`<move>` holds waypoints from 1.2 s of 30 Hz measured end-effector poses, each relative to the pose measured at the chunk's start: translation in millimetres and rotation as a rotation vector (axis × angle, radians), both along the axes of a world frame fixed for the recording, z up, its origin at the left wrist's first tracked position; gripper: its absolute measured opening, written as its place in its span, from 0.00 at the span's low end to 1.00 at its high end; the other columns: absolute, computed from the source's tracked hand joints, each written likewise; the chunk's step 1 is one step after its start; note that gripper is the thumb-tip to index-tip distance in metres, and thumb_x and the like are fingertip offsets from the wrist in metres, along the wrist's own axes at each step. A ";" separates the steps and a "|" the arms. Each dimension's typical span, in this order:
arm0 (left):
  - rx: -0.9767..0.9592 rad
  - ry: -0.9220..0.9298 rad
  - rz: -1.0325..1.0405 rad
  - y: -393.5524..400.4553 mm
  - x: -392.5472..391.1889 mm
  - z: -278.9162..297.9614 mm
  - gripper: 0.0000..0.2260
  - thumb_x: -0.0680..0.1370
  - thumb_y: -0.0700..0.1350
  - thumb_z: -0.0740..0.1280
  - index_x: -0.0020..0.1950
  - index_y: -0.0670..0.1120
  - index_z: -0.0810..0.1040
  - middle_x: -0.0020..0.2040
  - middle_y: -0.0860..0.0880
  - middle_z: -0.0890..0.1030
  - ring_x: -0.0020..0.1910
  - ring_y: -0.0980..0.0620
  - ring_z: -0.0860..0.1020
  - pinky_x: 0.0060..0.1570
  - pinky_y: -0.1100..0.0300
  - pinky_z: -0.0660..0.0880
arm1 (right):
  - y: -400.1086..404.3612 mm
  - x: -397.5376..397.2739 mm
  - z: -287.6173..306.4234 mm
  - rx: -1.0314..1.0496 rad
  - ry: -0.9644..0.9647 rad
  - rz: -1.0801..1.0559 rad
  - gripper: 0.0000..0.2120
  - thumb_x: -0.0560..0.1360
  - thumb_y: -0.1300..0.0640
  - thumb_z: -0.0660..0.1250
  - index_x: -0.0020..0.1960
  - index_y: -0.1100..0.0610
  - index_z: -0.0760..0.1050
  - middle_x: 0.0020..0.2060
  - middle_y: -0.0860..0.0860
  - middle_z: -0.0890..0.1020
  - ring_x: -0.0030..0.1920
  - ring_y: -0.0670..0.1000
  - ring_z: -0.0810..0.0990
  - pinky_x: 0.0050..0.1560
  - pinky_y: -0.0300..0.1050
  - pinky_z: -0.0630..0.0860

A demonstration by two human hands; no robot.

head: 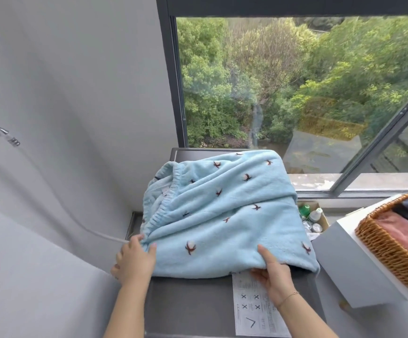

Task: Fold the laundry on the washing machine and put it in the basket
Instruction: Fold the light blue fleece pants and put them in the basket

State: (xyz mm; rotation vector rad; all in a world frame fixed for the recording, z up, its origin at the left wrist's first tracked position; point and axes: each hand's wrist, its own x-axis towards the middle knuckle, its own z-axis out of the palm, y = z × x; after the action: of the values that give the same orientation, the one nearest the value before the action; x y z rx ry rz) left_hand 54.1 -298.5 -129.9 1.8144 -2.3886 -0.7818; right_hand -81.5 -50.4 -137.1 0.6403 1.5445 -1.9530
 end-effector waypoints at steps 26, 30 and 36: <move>-0.254 0.735 0.090 -20.2 -14.9 102.5 0.08 0.80 0.45 0.63 0.48 0.42 0.67 0.39 0.46 0.74 0.40 0.44 0.70 0.40 0.54 0.64 | 1.6 -70.8 121.3 0.094 0.609 -0.034 0.06 0.71 0.70 0.64 0.39 0.61 0.72 0.22 0.51 0.68 0.21 0.48 0.64 0.24 0.40 0.63; -0.052 0.378 0.011 -38.4 -28.6 69.8 0.12 0.79 0.48 0.64 0.54 0.40 0.70 0.47 0.41 0.77 0.48 0.40 0.74 0.44 0.53 0.66 | -4.2 -68.2 94.0 -0.198 0.250 -0.067 0.07 0.76 0.67 0.62 0.40 0.61 0.72 0.29 0.52 0.77 0.30 0.49 0.77 0.33 0.42 0.78; 0.323 0.239 0.029 -16.7 0.8 3.6 0.24 0.74 0.55 0.69 0.64 0.43 0.72 0.60 0.41 0.78 0.60 0.41 0.76 0.60 0.50 0.71 | 24.5 -28.6 12.8 -0.156 -0.048 -0.099 0.11 0.79 0.69 0.55 0.59 0.66 0.71 0.46 0.60 0.79 0.45 0.55 0.79 0.34 0.43 0.82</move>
State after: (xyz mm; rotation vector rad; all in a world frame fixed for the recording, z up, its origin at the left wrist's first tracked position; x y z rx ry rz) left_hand 54.9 -315.2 -126.3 1.7285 -2.1802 -1.3630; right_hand -110.1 -25.9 -124.4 0.7036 1.3390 -2.0913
